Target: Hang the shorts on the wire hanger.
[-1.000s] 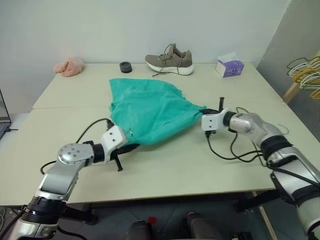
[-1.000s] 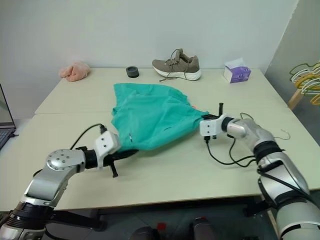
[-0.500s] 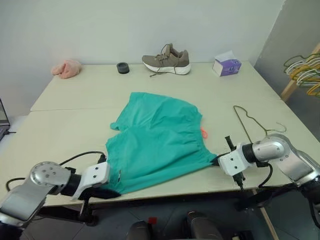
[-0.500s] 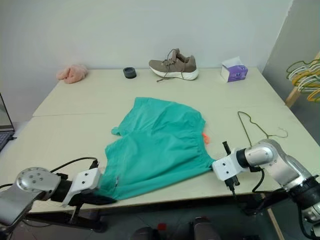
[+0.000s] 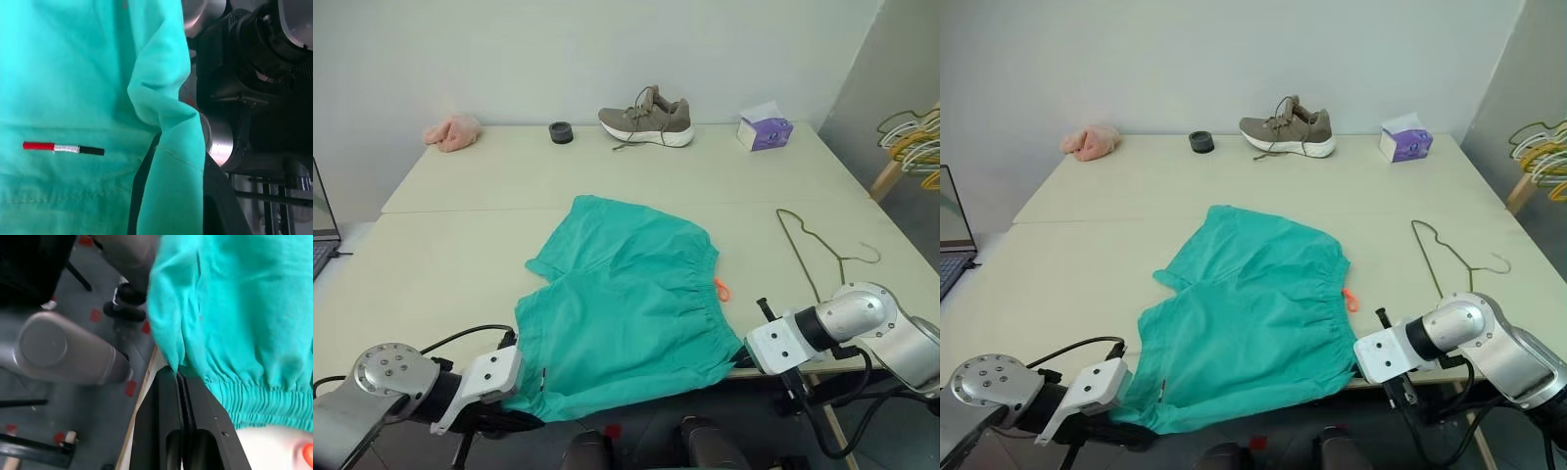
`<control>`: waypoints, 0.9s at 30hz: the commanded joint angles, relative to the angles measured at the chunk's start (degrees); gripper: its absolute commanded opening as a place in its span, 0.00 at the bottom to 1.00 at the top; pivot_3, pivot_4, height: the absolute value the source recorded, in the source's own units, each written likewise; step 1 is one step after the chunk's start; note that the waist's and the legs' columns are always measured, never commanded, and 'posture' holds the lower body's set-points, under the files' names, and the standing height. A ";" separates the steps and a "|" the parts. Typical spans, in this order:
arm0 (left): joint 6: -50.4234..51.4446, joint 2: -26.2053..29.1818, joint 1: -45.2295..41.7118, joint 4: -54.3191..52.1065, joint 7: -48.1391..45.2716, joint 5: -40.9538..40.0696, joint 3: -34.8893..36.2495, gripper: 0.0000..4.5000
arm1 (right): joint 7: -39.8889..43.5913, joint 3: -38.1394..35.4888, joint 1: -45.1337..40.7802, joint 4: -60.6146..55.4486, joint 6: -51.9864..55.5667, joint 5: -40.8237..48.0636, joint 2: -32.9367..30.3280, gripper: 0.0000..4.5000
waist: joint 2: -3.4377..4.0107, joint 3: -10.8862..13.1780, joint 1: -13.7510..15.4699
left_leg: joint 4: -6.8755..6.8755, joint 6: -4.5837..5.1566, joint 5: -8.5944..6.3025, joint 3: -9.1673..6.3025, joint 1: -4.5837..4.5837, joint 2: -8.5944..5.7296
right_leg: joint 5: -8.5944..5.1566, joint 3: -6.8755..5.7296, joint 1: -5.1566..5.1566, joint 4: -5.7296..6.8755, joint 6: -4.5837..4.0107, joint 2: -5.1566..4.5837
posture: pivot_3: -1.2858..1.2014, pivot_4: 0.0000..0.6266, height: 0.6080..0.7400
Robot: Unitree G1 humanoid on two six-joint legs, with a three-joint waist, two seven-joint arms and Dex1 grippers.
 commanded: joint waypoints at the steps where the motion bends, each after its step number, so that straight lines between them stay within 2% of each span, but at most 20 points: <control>1: 0.65 0.47 0.09 -1.01 -0.21 -0.48 1.15 0.14 | 1.91 -0.97 0.05 -3.42 1.56 2.60 0.22 0.09 | 0.00 0.00 0.13 | 0.00 0.00 0.00 0.00 -0.01 0.00 | -0.01 -0.01 0.00 0.00 -0.01 0.00 | 0.49 0.13 1.00; 3: 2.50 0.32 0.44 -1.87 -0.46 -2.59 2.78 0.27 | 2.23 -1.91 0.14 -4.65 3.89 5.04 0.61 0.22 | -0.01 0.00 0.18 | 0.00 0.00 0.00 -0.01 -0.02 0.00 | -0.01 -0.01 -0.01 -0.01 -0.01 0.00 | 0.49 0.13 1.00; 8: 10.69 -1.80 0.05 -5.85 0.76 -12.22 7.36 0.62 | 2.15 -4.56 0.77 -5.01 7.32 9.41 0.72 0.62 | -0.07 -0.04 0.21 | 0.01 0.00 0.00 -0.02 -0.06 0.01 | 0.00 -0.01 -0.01 -0.01 0.00 0.00 | 0.49 0.12 1.00; 13: 16.26 -3.80 -0.27 -8.85 2.46 -19.40 10.15 0.96 | -0.50 -10.34 2.48 -6.45 14.87 18.10 2.16 1.00 | -0.11 -0.06 0.17 | 0.01 0.00 0.00 -0.03 -0.06 0.01 | 0.00 -0.01 0.00 -0.01 0.01 0.00 | 0.49 0.13 1.00; 14: 17.40 -4.23 -0.84 -9.51 3.01 -21.25 10.76 0.99 | -1.69 -11.90 2.69 -6.45 16.73 19.88 2.78 1.00 | -0.12 -0.06 0.17 | 0.01 0.00 0.00 -0.04 -0.06 0.01 | 0.00 -0.01 0.00 -0.01 0.01 0.00 | 0.49 0.13 1.00; 17: 18.88 -4.22 -1.44 -11.28 3.36 -23.60 11.42 0.99 | -6.02 -15.54 2.79 -5.80 20.29 22.78 5.25 1.00 | -0.15 -0.07 0.19 | 0.01 0.00 0.00 -0.08 -0.05 0.00 | 0.00 -0.02 0.02 0.01 0.01 0.01 | 0.49 0.14 1.00; 19: 16.41 -2.15 2.09 -12.56 0.83 -19.53 10.36 0.99 | -8.34 -16.66 3.15 -5.85 21.12 23.06 6.52 1.00 | -0.17 -0.09 0.04 | 0.01 0.00 0.00 -0.07 -0.04 0.00 | 0.01 0.00 0.03 0.00 0.00 0.02 | 0.48 0.14 1.00; 21: 9.98 0.71 6.75 -12.22 -2.01 -11.54 8.36 0.99 | -9.34 -17.12 4.00 -6.19 21.54 23.16 6.93 1.00 | -0.17 -0.08 -0.15 | 0.00 -0.01 -0.01 -0.04 -0.04 0.01 | 0.00 0.02 0.02 -0.03 -0.01 0.04 | 0.48 0.15 1.00; 24: 6.11 0.31 5.58 -8.99 -1.37 -8.36 7.56 0.99 | -9.44 -17.61 5.92 -6.98 21.73 23.66 6.71 1.00 | -0.13 -0.04 0.07 | -0.07 -0.02 -0.01 -0.03 -0.05 -0.01 | -0.06 0.02 -0.02 -0.06 -0.09 0.04 | 0.48 0.15 1.00; 27: 4.51 -1.59 -0.03 -6.29 1.66 -6.62 6.87 0.99 | -9.45 -17.58 7.19 -6.58 20.24 22.74 6.57 1.00 | -0.14 -0.03 0.73 | -0.04 -0.01 -0.01 -0.13 -0.07 0.00 | -0.10 -0.08 -0.02 -0.04 -0.16 0.04 | 0.48 0.15 1.00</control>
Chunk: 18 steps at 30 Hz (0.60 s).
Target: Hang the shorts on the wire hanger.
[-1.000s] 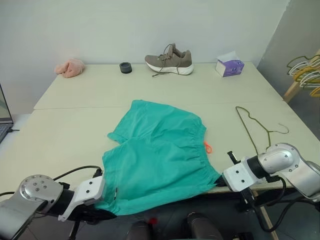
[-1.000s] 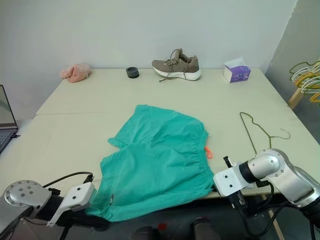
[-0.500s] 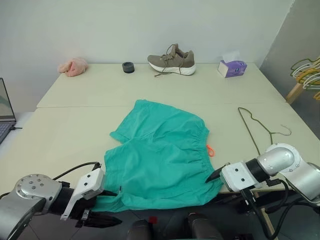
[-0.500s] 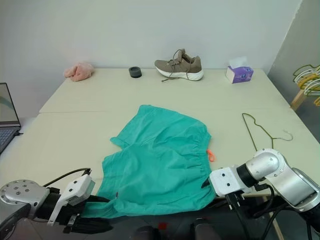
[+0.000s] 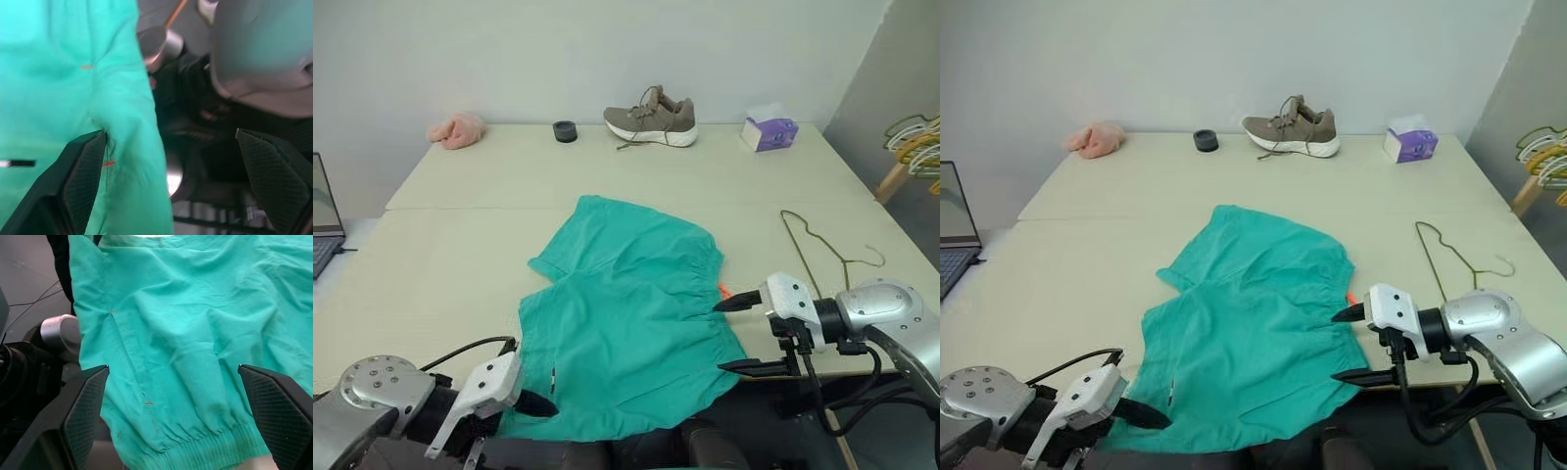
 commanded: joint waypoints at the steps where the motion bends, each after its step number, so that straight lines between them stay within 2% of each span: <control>1: -3.01 -1.39 -4.31 1.80 2.14 2.03 -0.28 0.99 | -0.01 -1.56 0.87 -1.36 -1.81 0.19 -0.31 1.00 | -0.01 0.00 0.19 | 0.01 0.01 0.00 0.00 0.01 0.00 | -0.06 0.01 0.01 0.00 -0.11 0.00 | 0.48 0.15 1.00; 5: -0.07 -8.22 -14.44 1.54 10.56 -3.54 2.72 0.99 | -0.47 -1.99 1.21 -0.71 -2.39 0.66 0.43 1.00 | -0.06 0.00 0.35 | 0.09 0.01 0.00 0.06 -0.03 -0.02 | 0.11 0.08 0.05 -0.01 0.18 -0.01 | 0.48 0.15 1.00; 8: 5.79 -11.84 -17.53 0.51 15.27 -10.23 4.60 0.99 | -2.89 -2.93 0.64 -0.09 -1.97 1.55 2.80 1.00 | -0.15 -0.04 0.11 | 0.09 0.01 0.00 0.06 -0.06 -0.01 | 0.14 0.09 0.05 -0.03 0.23 0.00 | 0.49 0.15 1.00; 10: 6.38 -13.14 -18.37 0.00 17.19 -10.29 3.80 0.99 | -6.83 -4.19 -0.62 1.61 -1.32 1.36 5.65 1.00 | -0.16 -0.04 -0.41 | 0.07 0.01 0.00 0.07 -0.07 0.02 | 0.14 0.13 0.03 -0.03 0.23 0.01 | 0.49 0.15 1.00; 12: 6.31 -15.00 -19.43 -0.35 19.76 -9.72 2.42 0.99 | -11.96 -5.61 -2.15 4.20 -0.39 0.19 8.59 1.00 | -0.16 -0.03 -0.60 | 0.05 0.00 0.00 0.06 -0.07 0.01 | 0.14 0.13 0.02 -0.01 0.22 0.03 | 0.48 0.16 1.00; 16: 7.64 -20.08 -25.80 0.96 24.61 -10.18 -1.38 0.99 | -35.85 -10.84 -7.17 16.76 1.24 -11.98 15.80 1.00 | -0.22 -0.02 -0.46 | 0.11 0.00 0.01 0.04 -0.06 -0.01 | 0.20 0.14 0.04 0.03 0.21 0.06 | 0.48 0.17 1.00; 18: 8.14 -21.59 -29.37 2.22 24.94 -9.60 -4.05 0.99 | -43.15 -13.97 -8.18 21.13 3.77 -14.90 17.26 1.00 | -0.21 -0.01 0.00 | 0.16 0.00 0.03 0.04 -0.09 -0.07 | 0.27 0.15 0.04 0.02 0.24 0.07 | 0.47 0.17 1.00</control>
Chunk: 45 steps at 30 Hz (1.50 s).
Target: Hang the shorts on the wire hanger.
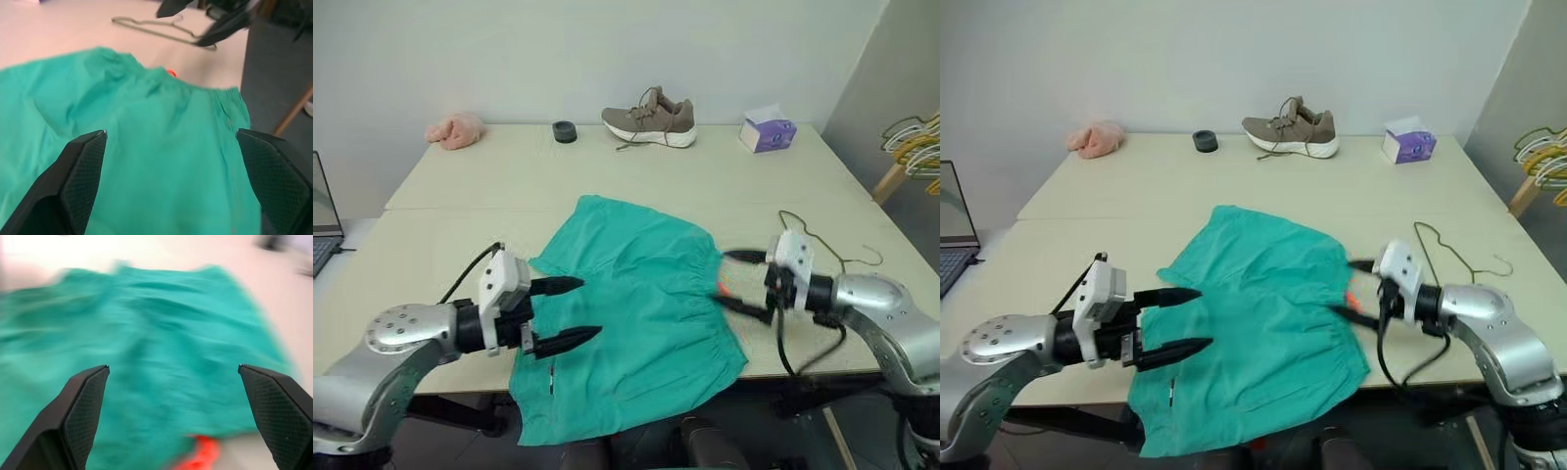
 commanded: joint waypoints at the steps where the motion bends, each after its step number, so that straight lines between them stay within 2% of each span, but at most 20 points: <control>1: -0.10 -1.62 -5.76 1.50 0.92 0.80 -4.20 0.99 | -14.32 -7.10 -1.65 6.71 3.34 -6.37 1.30 1.00 | 0.02 0.01 0.61 | 0.00 0.01 0.01 0.01 -0.01 -0.06 | 0.03 0.00 0.00 0.00 -0.03 0.11 | 0.47 0.18 1.00; 4: -1.39 -2.73 -11.06 4.70 0.03 3.04 -7.89 0.99 | -19.67 -9.89 -2.12 10.45 6.13 -8.66 1.56 1.00 | 0.05 0.02 0.46 | -0.03 0.01 0.01 0.14 -0.06 -0.08 | 0.10 0.15 -0.03 -0.07 -0.12 0.16 | 0.46 0.18 1.00; 10: -2.83 -4.12 -21.06 10.23 -3.43 5.86 -13.34 0.99 | -22.86 -12.73 -4.28 19.99 7.76 -9.82 1.07 1.00 | 0.12 0.07 -1.06 | -0.12 0.02 0.00 0.15 -0.11 -0.01 | 0.02 0.20 -0.09 -0.10 -0.11 0.29 | 0.46 0.18 1.00; 15: -4.77 -4.36 -25.59 13.42 -6.39 8.10 -15.35 0.99 | -20.06 -11.74 -7.36 32.03 7.26 -10.01 -0.75 1.00 | 0.22 0.13 -2.66 | -0.14 0.02 0.00 0.13 -0.08 0.01 | -0.02 0.25 -0.09 -0.08 -0.03 0.37 | 0.46 0.18 1.00; 18: -5.65 -4.67 -27.58 15.15 -7.49 9.07 -15.90 0.99 | -15.38 -8.90 -9.63 38.53 7.03 -10.31 -1.97 1.00 | 0.26 0.16 -3.35 | -0.14 0.03 -0.01 0.12 -0.02 0.02 | -0.10 0.26 -0.05 -0.06 0.11 0.40 | 0.46 0.18 1.00; 21: -6.24 -5.20 -28.98 16.20 -8.20 9.77 -16.22 1.00 | -10.02 -5.71 -12.60 46.79 7.62 -10.86 -2.90 0.87 | 0.23 0.14 -3.68 | -0.11 0.03 0.00 0.10 0.01 0.02 | -0.09 0.24 0.01 -0.07 0.13 0.41 | 0.45 0.18 1.00; 26: -6.96 -5.79 -29.56 16.84 -8.66 10.66 -16.48 1.00 | -4.71 -3.28 -16.49 56.09 10.06 -10.85 -2.72 0.50 | -0.19 -0.12 -3.90 | -0.09 0.02 0.00 0.09 0.08 0.04 | -0.05 0.25 0.10 -0.08 0.18 0.41 | 0.46 0.17 1.00; 32: -6.96 -6.06 -28.96 16.43 -8.41 10.88 -15.88 1.00 | -8.10 -4.78 -19.36 62.91 11.51 -11.21 -0.50 0.05 | -1.16 -0.75 -3.87 | -0.08 0.02 -0.01 0.05 0.10 0.08 | -0.05 0.20 0.16 -0.10 0.18 0.40 | 0.46 0.16 1.00; 33: -7.14 -6.34 -28.66 16.46 -7.77 10.89 -15.35 1.00 | -8.48 -4.52 -19.12 62.23 10.60 -11.51 -0.24 0.01 | -1.29 -0.85 -3.78 | -0.08 0.02 -0.01 0.04 0.10 0.09 | -0.05 0.19 0.17 -0.11 0.18 0.39 | 0.46 0.16 1.00; 38: -9.75 -7.34 -28.09 19.81 -4.11 13.01 -12.75 1.00 | -7.75 -2.86 -16.96 51.81 7.40 -12.02 -0.07 0.01 | -1.50 -1.01 -3.55 | -0.08 0.01 -0.01 0.04 0.09 0.07 | -0.04 0.17 0.19 -0.15 0.20 0.30 | 0.46 0.16 1.00; 42: -12.89 -7.43 -29.03 25.57 0.17 16.87 -10.69 1.00 | -6.81 -0.99 -14.77 40.37 0.00 -14.01 -1.22 0.01 | -1.02 -0.72 -3.82 | -0.11 0.01 -0.01 0.06 0.03 0.08 | -0.04 0.19 0.07 -0.12 0.20 0.30 | 0.45 0.16 1.00; 45: -13.95 -7.01 -30.07 28.99 1.61 18.08 -9.41 1.00 | -7.33 -0.35 -14.71 33.25 -4.97 -15.57 -2.09 0.01 | -0.20 -0.19 -4.52 | -0.12 0.01 -0.01 0.09 -0.04 0.10 | -0.04 0.25 -0.05 -0.07 0.21 0.30 | 0.45 0.16 1.00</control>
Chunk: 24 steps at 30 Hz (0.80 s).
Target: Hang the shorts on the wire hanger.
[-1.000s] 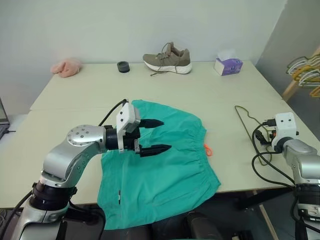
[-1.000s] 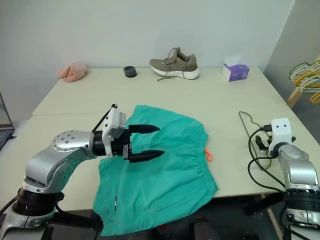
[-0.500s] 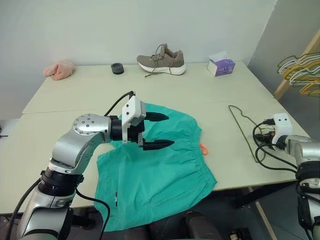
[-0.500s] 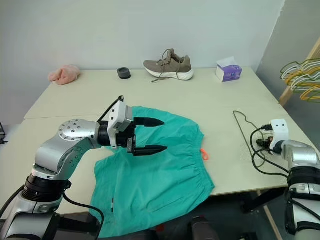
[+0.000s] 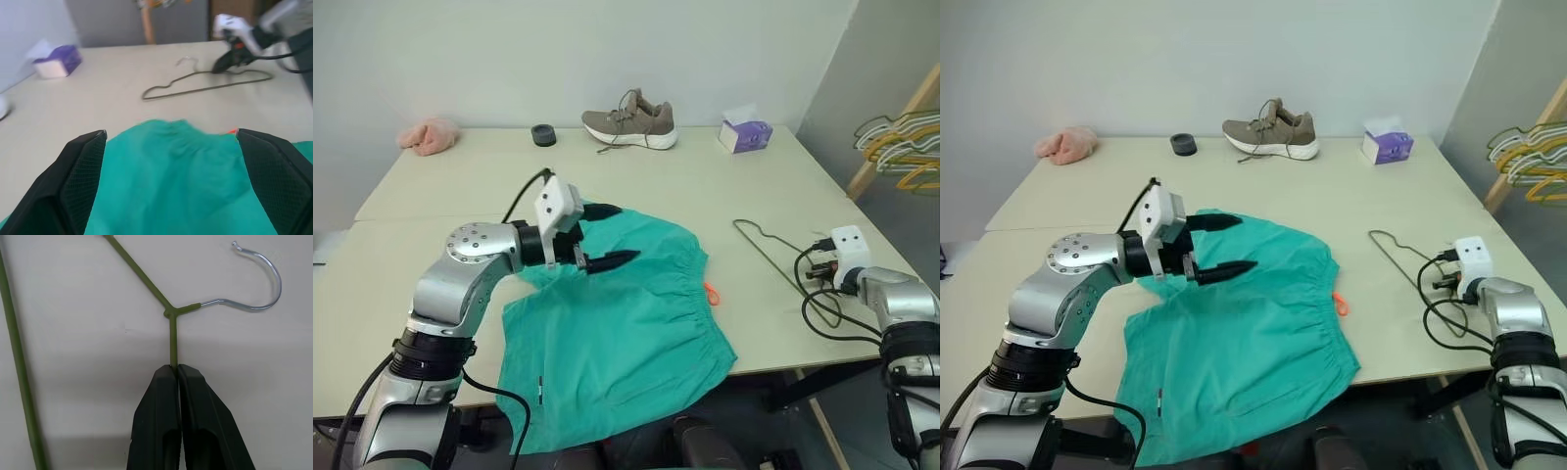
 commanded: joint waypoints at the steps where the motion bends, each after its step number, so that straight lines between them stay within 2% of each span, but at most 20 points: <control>1: -2.32 0.31 -2.56 2.80 2.22 1.60 3.21 1.00 | 0.15 1.48 -1.18 -10.60 -8.80 -3.10 -2.02 0.01 | 0.54 0.35 -0.47 | 0.00 0.00 0.00 0.01 -0.04 -0.02 | 0.00 0.01 -0.05 0.01 0.01 0.00 | 0.45 0.16 1.00; 7: -1.12 -0.81 -5.72 8.42 4.97 0.94 6.03 1.00 | 0.94 5.48 -2.50 -21.55 -20.53 -7.99 -3.46 0.01 | 0.84 0.56 -0.62 | -0.06 -0.02 0.00 -0.04 -0.20 -0.01 | -0.01 -0.08 -0.19 0.01 0.04 0.02 | 0.45 0.17 1.00; 14: 6.97 -0.55 -7.32 9.21 2.21 -3.86 7.16 1.00 | 4.14 10.89 -4.71 -27.65 -36.79 -13.35 -3.80 0.01 | 0.85 0.61 -0.70 | -0.06 -0.10 -0.04 -0.02 -0.21 -0.03 | -0.05 -0.07 -0.21 -0.01 0.11 0.01 | 0.45 0.17 1.00; 24: 15.70 3.68 -3.24 2.31 -6.94 -5.78 1.36 1.00 | 10.19 15.92 -7.34 -32.25 -47.71 -13.37 -0.59 0.01 | 0.80 0.70 -0.75 | -0.03 -0.11 -0.05 -0.02 -0.20 -0.03 | -0.04 -0.08 -0.20 0.02 0.08 -0.02 | 0.45 0.17 1.00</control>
